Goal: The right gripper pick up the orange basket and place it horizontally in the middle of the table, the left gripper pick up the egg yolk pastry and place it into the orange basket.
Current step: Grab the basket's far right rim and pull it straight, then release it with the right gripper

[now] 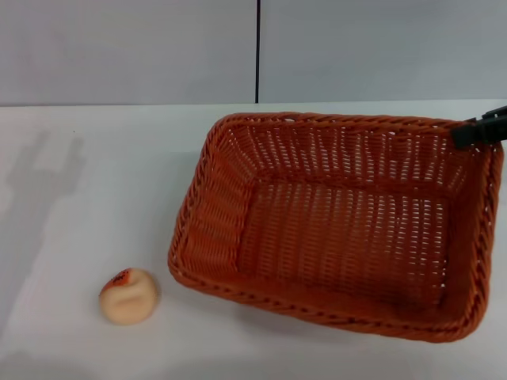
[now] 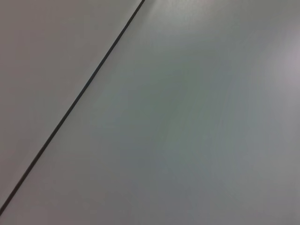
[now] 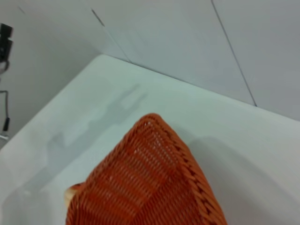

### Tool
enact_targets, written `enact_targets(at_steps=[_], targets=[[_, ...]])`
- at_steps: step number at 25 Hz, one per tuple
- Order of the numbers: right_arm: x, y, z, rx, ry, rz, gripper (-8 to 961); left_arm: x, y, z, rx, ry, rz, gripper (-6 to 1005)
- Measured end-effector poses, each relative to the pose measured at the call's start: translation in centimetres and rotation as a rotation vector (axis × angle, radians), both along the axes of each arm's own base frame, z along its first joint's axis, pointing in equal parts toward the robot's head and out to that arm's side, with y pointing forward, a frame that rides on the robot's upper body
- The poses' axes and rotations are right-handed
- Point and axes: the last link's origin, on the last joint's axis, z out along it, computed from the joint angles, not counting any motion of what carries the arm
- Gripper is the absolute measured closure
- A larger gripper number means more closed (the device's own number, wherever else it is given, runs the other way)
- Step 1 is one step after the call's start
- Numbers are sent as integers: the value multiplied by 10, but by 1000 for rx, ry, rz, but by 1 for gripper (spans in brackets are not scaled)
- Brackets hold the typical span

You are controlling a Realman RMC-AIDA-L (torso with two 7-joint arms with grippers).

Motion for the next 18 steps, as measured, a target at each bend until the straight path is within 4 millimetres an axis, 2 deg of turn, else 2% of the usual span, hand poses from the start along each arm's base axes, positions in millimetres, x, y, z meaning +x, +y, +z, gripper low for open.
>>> enact_targets(at_steps=[12, 18], targets=[[2, -9, 20, -18, -1, 115, 772, 0, 0, 0, -2, -3, 1, 359], [3, -13, 17, -47, 2, 170, 772, 0, 0, -1, -2, -3, 2, 359]])
